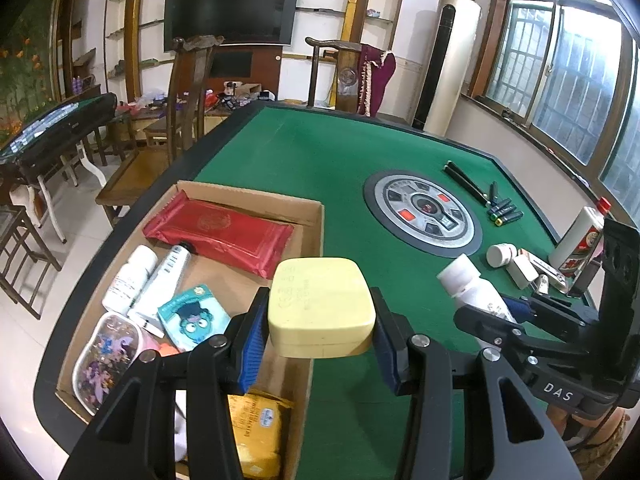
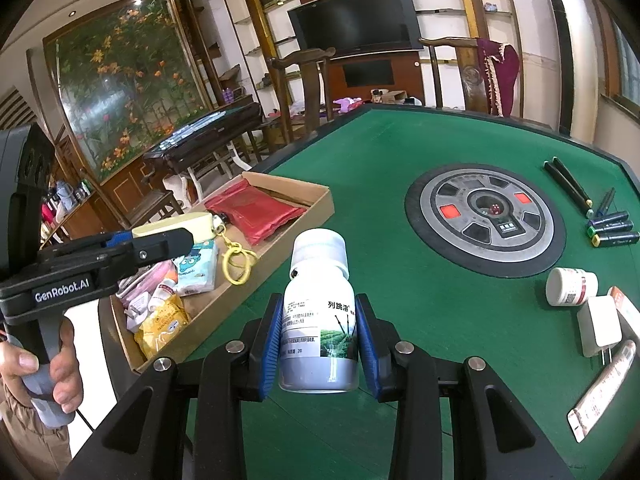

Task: Organize objects
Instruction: 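Carry the soap box with the left gripper while the right carries the green-label bottle toward the tray, then lower the soap box into the tray and open the left gripper while the right releases the bottle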

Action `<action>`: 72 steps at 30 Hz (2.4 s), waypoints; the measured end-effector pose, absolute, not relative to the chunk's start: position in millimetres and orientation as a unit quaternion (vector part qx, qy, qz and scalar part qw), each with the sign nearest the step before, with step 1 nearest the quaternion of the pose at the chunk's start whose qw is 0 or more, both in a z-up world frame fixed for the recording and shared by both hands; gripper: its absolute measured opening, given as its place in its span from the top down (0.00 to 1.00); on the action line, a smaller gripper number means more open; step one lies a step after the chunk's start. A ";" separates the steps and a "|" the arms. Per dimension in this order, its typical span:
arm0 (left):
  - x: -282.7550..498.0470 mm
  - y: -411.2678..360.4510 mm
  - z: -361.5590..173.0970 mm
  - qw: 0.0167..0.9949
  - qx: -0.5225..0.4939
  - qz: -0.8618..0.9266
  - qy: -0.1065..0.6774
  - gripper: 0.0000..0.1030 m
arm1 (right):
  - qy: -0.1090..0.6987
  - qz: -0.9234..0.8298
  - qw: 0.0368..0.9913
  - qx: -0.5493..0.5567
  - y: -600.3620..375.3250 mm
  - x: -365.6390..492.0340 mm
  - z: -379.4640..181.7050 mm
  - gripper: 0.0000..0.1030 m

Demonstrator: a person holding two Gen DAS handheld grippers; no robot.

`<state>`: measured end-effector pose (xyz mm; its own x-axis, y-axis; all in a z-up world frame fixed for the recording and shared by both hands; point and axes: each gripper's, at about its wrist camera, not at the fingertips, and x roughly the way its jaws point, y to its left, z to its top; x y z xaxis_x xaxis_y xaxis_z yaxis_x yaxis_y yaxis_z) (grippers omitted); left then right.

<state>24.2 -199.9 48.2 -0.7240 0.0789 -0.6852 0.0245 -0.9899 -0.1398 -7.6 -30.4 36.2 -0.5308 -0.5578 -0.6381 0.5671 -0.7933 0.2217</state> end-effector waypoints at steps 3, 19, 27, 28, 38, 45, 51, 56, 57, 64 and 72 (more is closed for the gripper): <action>23.1 -210.2 51.0 0.008 -0.370 0.926 -0.072 0.55 | 0.007 -0.875 0.325 0.360 -33.3 -6.5 37.9 0.64; -20.9 -252.5 29.4 0.007 -0.431 0.898 -0.086 0.55 | 0.012 -0.870 0.333 0.364 -43.1 -6.3 35.3 0.64; -43.2 -251.3 2.1 0.015 -0.467 0.882 -0.064 0.55 | 0.013 -0.867 0.334 0.369 -48.1 -9.1 31.2 0.64; -44.3 -250.4 -1.5 0.014 -0.471 0.880 -0.062 0.55 | 0.014 -0.867 0.334 0.370 -49.3 -9.3 30.6 0.64; -50.8 -238.7 -23.8 0.018 -0.500 0.865 -0.029 0.55 | 0.020 -0.862 0.342 0.374 -61.7 -10.0 26.3 0.64; -72.2 -241.9 -32.6 0.002 -0.528 0.849 -0.029 0.55 | 0.021 -0.858 0.347 0.377 -69.1 -11.2 26.1 0.64; -72.6 -254.6 -29.9 0.000 -0.535 0.842 -0.065 0.54 | -0.001 -0.838 0.377 0.393 -85.0 -13.8 27.7 0.64; -57.3 -268.6 -15.8 -0.003 -0.517 0.852 -0.089 0.45 | -0.045 -0.816 0.391 0.423 -100.6 -22.1 23.4 0.64; -53.6 -271.7 -12.4 -0.005 -0.512 0.854 -0.094 0.45 | -0.060 -0.810 0.394 0.431 -105.0 -24.8 22.1 0.64; -25.7 -288.8 8.3 -0.014 -0.481 0.869 -0.113 0.43 | -0.081 -0.793 0.404 0.449 -145.0 -25.9 15.6 0.64; 0.2 -303.1 17.4 -0.023 -0.460 0.878 -0.128 0.43 | -0.059 -0.790 0.390 0.470 -173.8 -27.9 -8.4 0.64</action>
